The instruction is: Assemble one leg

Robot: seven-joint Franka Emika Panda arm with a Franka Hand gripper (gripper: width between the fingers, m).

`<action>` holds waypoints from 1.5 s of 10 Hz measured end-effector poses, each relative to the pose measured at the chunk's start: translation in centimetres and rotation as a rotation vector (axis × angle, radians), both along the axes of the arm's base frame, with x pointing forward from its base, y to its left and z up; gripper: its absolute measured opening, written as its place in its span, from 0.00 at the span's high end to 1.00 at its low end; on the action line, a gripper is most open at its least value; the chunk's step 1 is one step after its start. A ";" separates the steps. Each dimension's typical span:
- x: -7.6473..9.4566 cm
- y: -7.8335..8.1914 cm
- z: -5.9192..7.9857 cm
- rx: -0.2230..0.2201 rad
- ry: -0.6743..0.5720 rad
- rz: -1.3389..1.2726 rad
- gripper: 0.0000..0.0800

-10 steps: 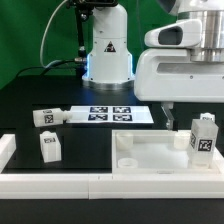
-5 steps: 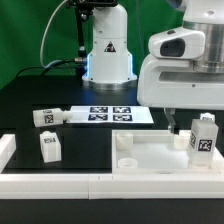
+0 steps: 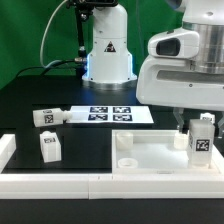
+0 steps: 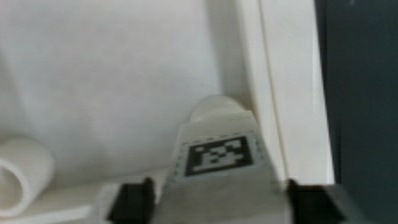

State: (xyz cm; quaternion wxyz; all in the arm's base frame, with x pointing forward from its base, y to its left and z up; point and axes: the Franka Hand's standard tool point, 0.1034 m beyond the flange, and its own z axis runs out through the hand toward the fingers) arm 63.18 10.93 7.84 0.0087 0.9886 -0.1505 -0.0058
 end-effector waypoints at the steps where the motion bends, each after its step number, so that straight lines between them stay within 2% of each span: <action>1: 0.0 0.0 0.0 -0.001 -0.001 -0.096 0.64; 4: -0.1 0.5 -0.2 -0.004 -0.035 -0.393 0.64; 8: 0.3 0.8 -0.3 0.030 -0.071 -0.902 0.64; 10: 0.7 0.6 -0.3 0.093 -0.078 -1.145 0.64; 11: 0.4 0.0 -0.3 0.193 -0.097 -1.283 0.64; 13: 0.2 -0.1 -0.3 0.201 -0.105 -1.265 0.64; 14: 0.2 -0.1 -0.3 0.200 -0.106 -1.257 0.42; 15: 0.2 -0.3 -0.3 0.179 -0.128 -1.030 0.27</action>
Offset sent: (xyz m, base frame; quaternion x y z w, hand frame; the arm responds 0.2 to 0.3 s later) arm -0.0111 -0.0097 -0.0033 -0.0331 0.0496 0.2753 0.9595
